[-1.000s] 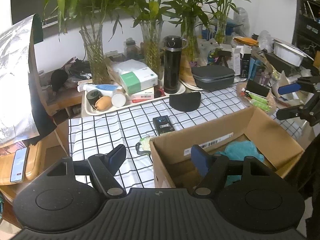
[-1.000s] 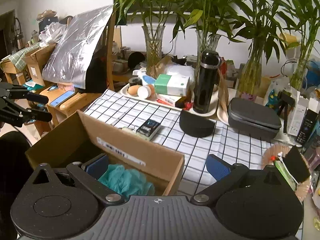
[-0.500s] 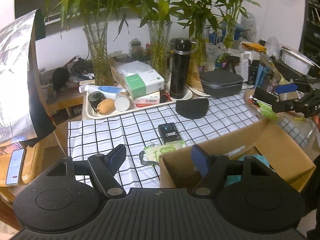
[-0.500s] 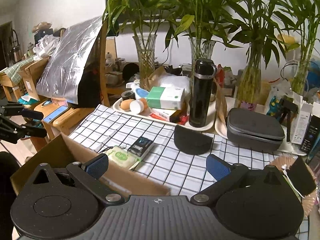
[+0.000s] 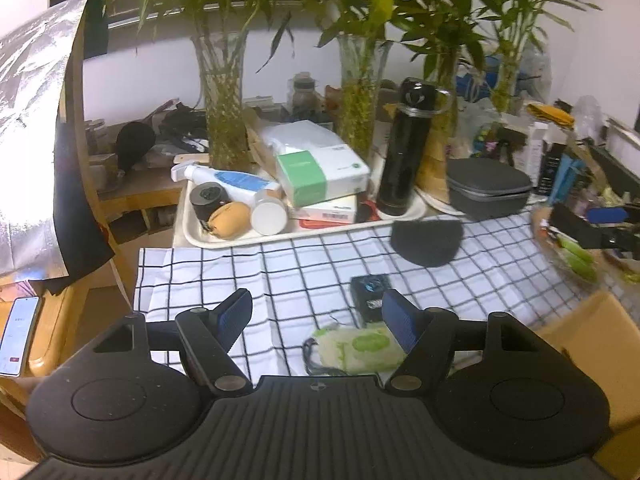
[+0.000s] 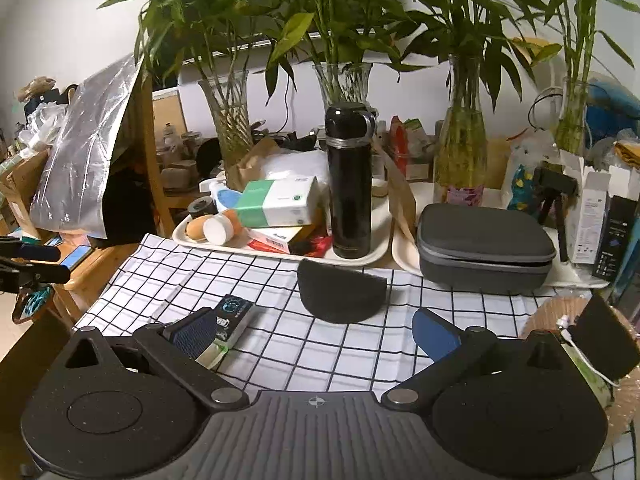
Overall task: Organize soft objects
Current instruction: 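Withdraw both grippers from the box back over the checkered tablecloth, then lower the right gripper onto the black half-round foam sponge, then close the right gripper on the black foam and lift it while the left lowers toward the black packet, then grasp the black printed packet with the left gripper and lift it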
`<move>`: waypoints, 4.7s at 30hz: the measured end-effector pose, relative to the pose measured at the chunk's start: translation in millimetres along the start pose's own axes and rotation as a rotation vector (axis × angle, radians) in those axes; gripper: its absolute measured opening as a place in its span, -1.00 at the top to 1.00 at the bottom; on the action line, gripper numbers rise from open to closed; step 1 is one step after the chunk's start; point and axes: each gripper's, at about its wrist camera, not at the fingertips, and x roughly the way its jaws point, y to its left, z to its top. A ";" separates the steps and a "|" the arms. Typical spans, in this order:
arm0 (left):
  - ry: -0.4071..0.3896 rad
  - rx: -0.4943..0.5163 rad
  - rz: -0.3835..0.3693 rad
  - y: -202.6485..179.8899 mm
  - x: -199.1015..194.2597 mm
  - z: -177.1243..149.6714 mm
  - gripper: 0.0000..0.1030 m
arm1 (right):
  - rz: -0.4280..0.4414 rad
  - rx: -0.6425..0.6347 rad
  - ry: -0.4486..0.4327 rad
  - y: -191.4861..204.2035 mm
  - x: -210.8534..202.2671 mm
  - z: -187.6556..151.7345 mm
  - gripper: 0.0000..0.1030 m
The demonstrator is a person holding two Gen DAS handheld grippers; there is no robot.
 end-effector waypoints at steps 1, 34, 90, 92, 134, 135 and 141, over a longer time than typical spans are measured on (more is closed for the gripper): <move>0.002 0.003 0.011 0.8 4.6 -0.1 -0.38 | 0.001 0.003 0.004 -1.9 4.1 0.3 -1.00; 0.009 -0.060 0.071 25.9 37.2 -17.4 -0.38 | -0.062 -0.141 0.110 -16.4 190.8 -23.9 -1.00; 0.190 -0.116 0.000 31.5 59.8 26.9 -0.38 | 0.008 -0.121 0.056 -4.9 75.9 7.5 -0.61; 0.188 -0.103 0.010 26.3 59.7 37.5 -0.38 | 0.014 -0.104 0.047 -7.4 68.8 6.4 -0.61; 0.712 -0.150 -0.010 -63.4 249.4 44.5 -0.06 | 0.004 0.059 -0.111 -50.7 11.6 1.5 -0.62; 0.724 -0.151 -0.011 -63.7 251.3 42.6 -0.06 | 0.006 0.062 -0.111 -51.1 11.4 1.4 -0.62; 0.734 -0.140 -0.007 -66.1 253.9 36.0 0.07 | 0.001 0.058 -0.110 -49.6 10.6 1.0 -0.62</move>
